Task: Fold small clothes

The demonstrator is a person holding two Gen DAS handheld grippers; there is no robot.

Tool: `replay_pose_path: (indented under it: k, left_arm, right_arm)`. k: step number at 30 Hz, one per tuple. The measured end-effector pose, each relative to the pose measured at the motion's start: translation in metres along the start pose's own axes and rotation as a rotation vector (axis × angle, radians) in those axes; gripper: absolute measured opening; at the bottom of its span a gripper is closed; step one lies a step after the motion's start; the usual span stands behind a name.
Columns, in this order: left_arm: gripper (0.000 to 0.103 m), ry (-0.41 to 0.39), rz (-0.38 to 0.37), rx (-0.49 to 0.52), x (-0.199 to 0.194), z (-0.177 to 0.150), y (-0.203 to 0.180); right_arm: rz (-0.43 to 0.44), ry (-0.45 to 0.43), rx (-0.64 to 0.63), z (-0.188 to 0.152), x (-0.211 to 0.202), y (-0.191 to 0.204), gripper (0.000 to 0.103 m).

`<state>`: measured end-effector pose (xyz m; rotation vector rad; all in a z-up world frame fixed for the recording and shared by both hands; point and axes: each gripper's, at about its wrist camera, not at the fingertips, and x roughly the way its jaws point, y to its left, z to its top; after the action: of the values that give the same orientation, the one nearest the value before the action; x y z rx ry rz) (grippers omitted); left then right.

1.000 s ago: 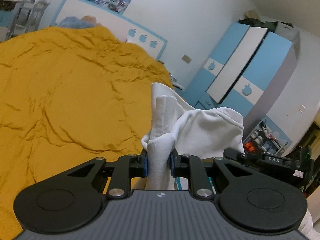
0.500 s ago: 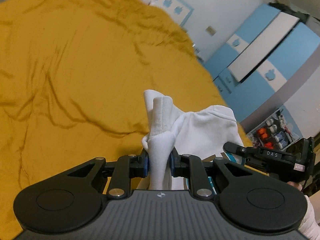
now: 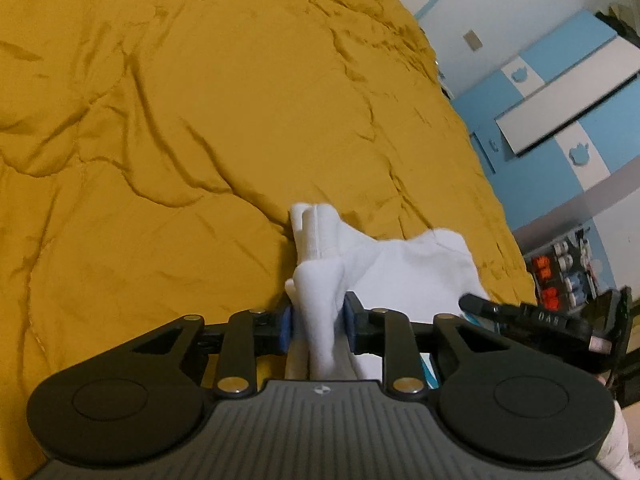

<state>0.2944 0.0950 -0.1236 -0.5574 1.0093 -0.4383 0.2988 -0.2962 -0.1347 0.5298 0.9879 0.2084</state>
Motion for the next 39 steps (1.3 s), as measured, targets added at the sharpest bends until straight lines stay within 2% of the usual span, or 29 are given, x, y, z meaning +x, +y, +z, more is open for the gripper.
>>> replay_pose_path:
  k: [4, 8, 9, 12, 16, 19, 22, 23, 24, 26, 28, 30, 33, 39]
  left_arm:
    - [0.031, -0.042, 0.044, -0.021, -0.015, 0.002, 0.003]
    - [0.031, -0.084, 0.089, -0.040, -0.038, 0.003, 0.001]
    - [0.031, -0.091, 0.103, -0.031, -0.045, 0.002, -0.002]
    - [0.031, -0.104, 0.092, 0.015, -0.060, -0.006, -0.017]
    - [0.031, -0.078, 0.035, 0.137, -0.065, -0.022, -0.049]
    - [0.031, -0.039, 0.051, 0.217, -0.053, -0.040, -0.066]
    - [0.031, 0.010, 0.072, 0.220, -0.035, -0.057, -0.062]
    - [0.030, 0.011, 0.101, 0.230, -0.031, -0.062, -0.059]
    - [0.023, 0.012, 0.129, 0.242, -0.027, -0.065, -0.057]
    - [0.021, 0.012, 0.137, 0.245, -0.025, -0.069, -0.051]
    - [0.021, 0.012, 0.140, 0.235, -0.031, -0.067, -0.051]
    - [0.021, 0.001, 0.159, 0.254, -0.040, -0.066, -0.055]
    - [0.022, -0.022, 0.166, 0.272, -0.055, -0.068, -0.063]
    - [0.022, -0.040, 0.150, 0.380, -0.085, -0.091, -0.096]
  right_arm:
    - [-0.060, -0.036, -0.075, 0.000, -0.010, 0.012, 0.020]
    - [-0.197, -0.117, -0.174, 0.002, -0.032, 0.022, 0.021]
    - [-0.205, -0.128, -0.181, 0.003, -0.040, 0.023, 0.021]
    - [-0.186, -0.146, -0.204, -0.001, -0.064, 0.028, 0.021]
    - [-0.152, -0.135, -0.263, -0.021, -0.087, 0.038, 0.021]
    - [-0.129, -0.108, -0.312, -0.044, -0.093, 0.043, 0.021]
    - [-0.129, -0.080, -0.340, -0.064, -0.089, 0.042, 0.021]
    - [-0.136, -0.068, -0.339, -0.069, -0.083, 0.038, 0.021]
    - [-0.147, -0.054, -0.345, -0.074, -0.076, 0.035, 0.021]
    - [-0.184, -0.038, -0.351, -0.083, -0.064, 0.026, 0.021]
    - [-0.168, -0.037, -0.296, -0.083, -0.063, 0.016, 0.021]
    - [-0.167, -0.047, -0.277, -0.082, -0.068, 0.015, 0.021]
    - [-0.186, -0.067, -0.315, -0.086, -0.082, 0.022, 0.021]
    - [-0.138, -0.095, -0.348, -0.111, -0.118, 0.039, 0.021]
